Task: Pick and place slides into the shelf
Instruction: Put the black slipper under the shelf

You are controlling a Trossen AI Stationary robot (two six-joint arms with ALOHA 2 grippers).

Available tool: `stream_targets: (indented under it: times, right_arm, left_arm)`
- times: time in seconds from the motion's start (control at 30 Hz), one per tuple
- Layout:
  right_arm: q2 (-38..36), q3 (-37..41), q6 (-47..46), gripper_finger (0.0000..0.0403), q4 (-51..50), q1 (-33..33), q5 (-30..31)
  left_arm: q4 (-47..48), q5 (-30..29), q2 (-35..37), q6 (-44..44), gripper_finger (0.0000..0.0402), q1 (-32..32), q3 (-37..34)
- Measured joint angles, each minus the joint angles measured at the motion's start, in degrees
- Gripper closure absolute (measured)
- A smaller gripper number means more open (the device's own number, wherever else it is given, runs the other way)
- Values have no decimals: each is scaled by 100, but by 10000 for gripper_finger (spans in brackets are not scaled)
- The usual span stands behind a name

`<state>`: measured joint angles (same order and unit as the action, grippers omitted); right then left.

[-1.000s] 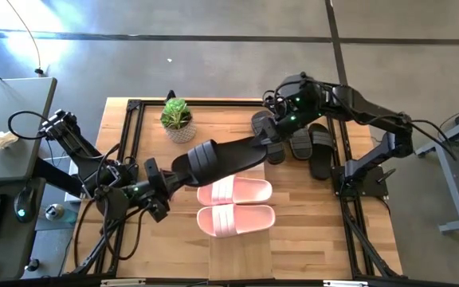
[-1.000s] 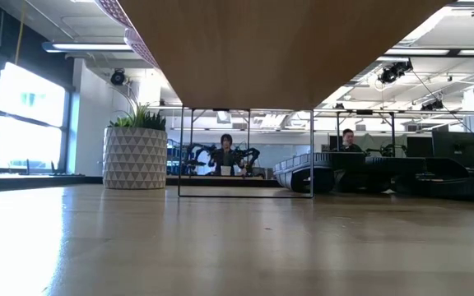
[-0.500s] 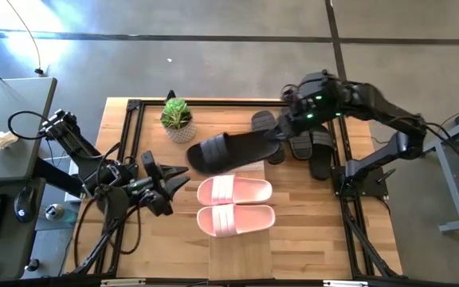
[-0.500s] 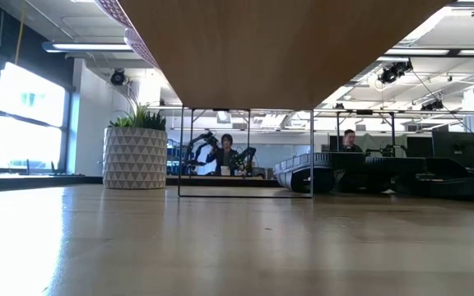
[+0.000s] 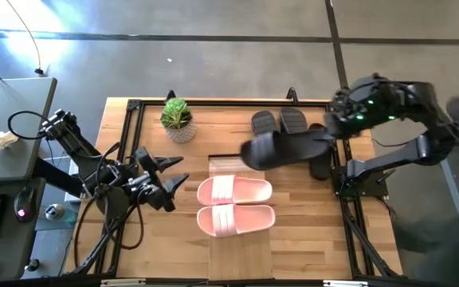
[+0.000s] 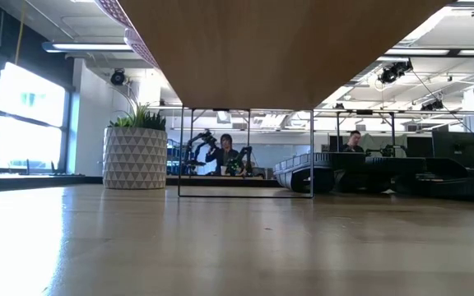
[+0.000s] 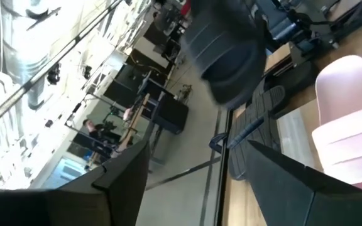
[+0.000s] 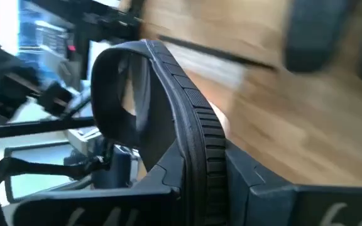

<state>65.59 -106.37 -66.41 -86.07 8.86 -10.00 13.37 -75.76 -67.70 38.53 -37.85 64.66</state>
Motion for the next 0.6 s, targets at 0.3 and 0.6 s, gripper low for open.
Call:
stream_targets:
  times: [0.3,0.6]
  right_arm:
    - [-887,428,-782,367,-360,-396,132]
    - [-1710,1833,-1173,367,-422,-1062,-559]
  left_arm:
    - [8,20,0,-261,182,-4,0]
    - [8,52,2,-299,195,-4,0]
